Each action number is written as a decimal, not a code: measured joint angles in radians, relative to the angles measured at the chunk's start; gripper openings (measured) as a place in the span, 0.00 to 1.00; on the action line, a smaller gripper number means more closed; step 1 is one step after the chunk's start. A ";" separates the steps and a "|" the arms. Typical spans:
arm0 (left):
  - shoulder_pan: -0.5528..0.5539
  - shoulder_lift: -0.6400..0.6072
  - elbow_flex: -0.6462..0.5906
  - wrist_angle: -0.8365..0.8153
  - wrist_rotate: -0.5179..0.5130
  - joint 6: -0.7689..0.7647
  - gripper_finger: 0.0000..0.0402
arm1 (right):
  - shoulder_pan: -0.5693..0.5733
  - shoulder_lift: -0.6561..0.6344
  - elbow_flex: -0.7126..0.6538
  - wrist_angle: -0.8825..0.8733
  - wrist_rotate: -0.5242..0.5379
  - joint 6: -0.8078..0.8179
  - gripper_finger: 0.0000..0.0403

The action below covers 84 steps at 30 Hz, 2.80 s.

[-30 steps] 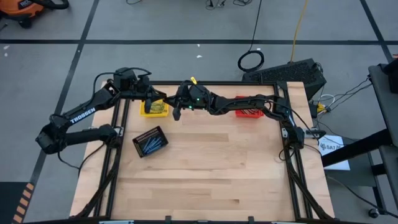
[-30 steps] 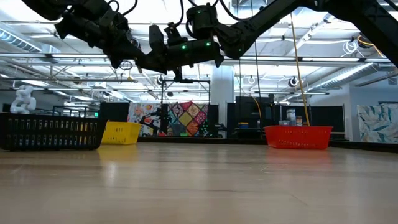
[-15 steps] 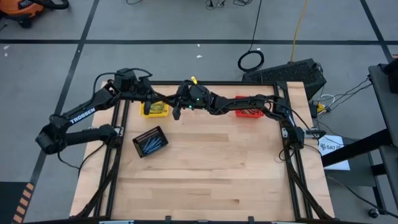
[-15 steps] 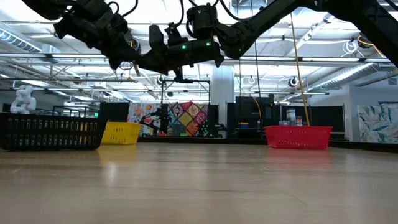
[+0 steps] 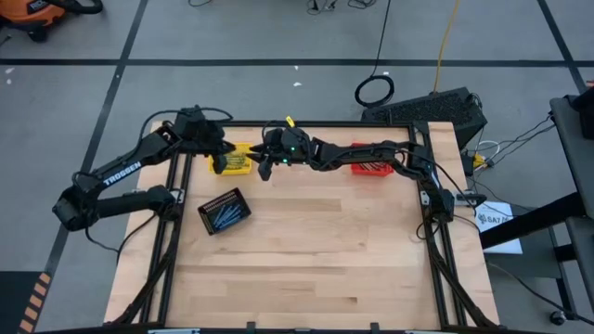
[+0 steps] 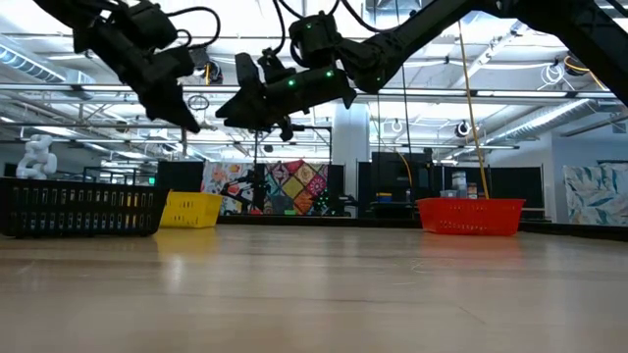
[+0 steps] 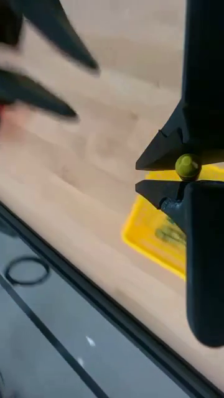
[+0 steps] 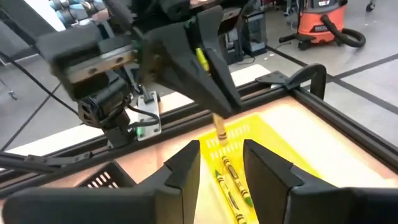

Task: Sort crayons
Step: Put the light green crayon into the yellow bin, then return to Home Position

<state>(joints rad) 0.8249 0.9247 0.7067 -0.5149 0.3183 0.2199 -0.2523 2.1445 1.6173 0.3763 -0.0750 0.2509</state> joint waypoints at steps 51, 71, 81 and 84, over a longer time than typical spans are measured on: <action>-0.181 -0.041 0.053 0.037 0.024 -0.188 0.20 | 0.018 -0.389 0.001 -0.731 -0.059 -0.250 0.27; -0.193 -0.427 -0.057 0.015 0.164 -0.165 0.20 | 0.034 -0.717 0.001 -1.231 0.195 -0.150 0.27; -0.193 -0.685 -0.317 0.353 0.286 -0.293 0.20 | 0.037 -1.007 -0.287 -1.003 0.122 -0.135 0.27; -0.193 -0.752 -0.387 0.450 0.310 -0.293 0.20 | 0.053 -1.118 -0.465 -0.830 0.122 -0.132 0.27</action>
<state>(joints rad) 0.6323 0.1723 0.3195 -0.0647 0.6281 -0.0734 -0.1990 1.0264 1.1524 -0.4540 0.0473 0.1188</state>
